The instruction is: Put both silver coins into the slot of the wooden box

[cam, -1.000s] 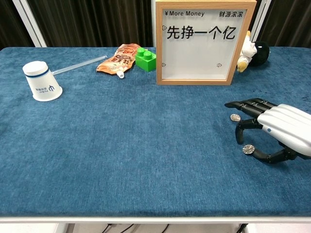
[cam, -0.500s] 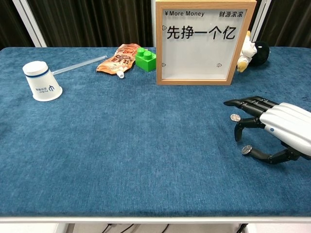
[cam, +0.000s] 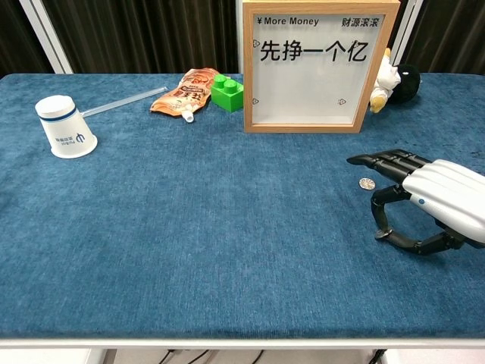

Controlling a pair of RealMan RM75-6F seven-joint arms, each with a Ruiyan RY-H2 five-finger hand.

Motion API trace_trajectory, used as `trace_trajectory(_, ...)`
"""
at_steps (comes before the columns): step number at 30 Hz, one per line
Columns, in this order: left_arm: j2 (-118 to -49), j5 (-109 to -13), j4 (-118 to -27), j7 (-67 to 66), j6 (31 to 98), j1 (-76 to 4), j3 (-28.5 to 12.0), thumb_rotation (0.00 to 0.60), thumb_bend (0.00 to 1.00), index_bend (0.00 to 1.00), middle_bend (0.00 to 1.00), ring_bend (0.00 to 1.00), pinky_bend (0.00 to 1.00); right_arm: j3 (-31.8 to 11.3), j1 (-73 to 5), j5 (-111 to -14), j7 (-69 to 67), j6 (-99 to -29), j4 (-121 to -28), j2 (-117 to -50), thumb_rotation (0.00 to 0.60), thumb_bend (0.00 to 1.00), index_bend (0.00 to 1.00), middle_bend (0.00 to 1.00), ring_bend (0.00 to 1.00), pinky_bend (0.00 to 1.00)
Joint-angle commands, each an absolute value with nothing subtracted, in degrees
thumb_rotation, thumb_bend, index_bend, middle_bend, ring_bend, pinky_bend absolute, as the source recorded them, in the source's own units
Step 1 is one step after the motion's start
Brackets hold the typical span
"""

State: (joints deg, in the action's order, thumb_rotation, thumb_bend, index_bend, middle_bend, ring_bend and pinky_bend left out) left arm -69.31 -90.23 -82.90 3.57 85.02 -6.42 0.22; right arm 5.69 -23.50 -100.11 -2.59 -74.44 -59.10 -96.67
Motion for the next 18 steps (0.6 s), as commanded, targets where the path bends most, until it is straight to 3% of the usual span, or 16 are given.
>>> trace_trajectory(1,-69.25,-90.17,-82.95,3.72,84.93,-6.4,0.27,0.6,0.0,0.03,0.01,0.0,0.0,5.67,-23.64,-100.05,-2.91,-74.32,-58.99,-96.76,0.6,0.34,0.64,0.0,0.0,0.0)
trace_trajectory(10,-68.93,-90.39,-83.4,4.04,85.07,-6.35,0.39,0.6,0.0,0.03,0.01,0.0,0.0,4.34,-23.83,-100.77,-3.04,-78.12,-61.51,-94.55,0.6,0.33,0.67,0.0,0.0,0.0)
trace_trajectory(18,-68.83,-91.07,-83.49,4.31,85.87,-6.08,0.61,0.6,0.0,0.03,0.01,0.0,0.0,-2.12,-25.99,-100.25,-0.73,-83.3,-72.5,-86.48,0.6,0.33,0.69,0.0,0.0,0.0)
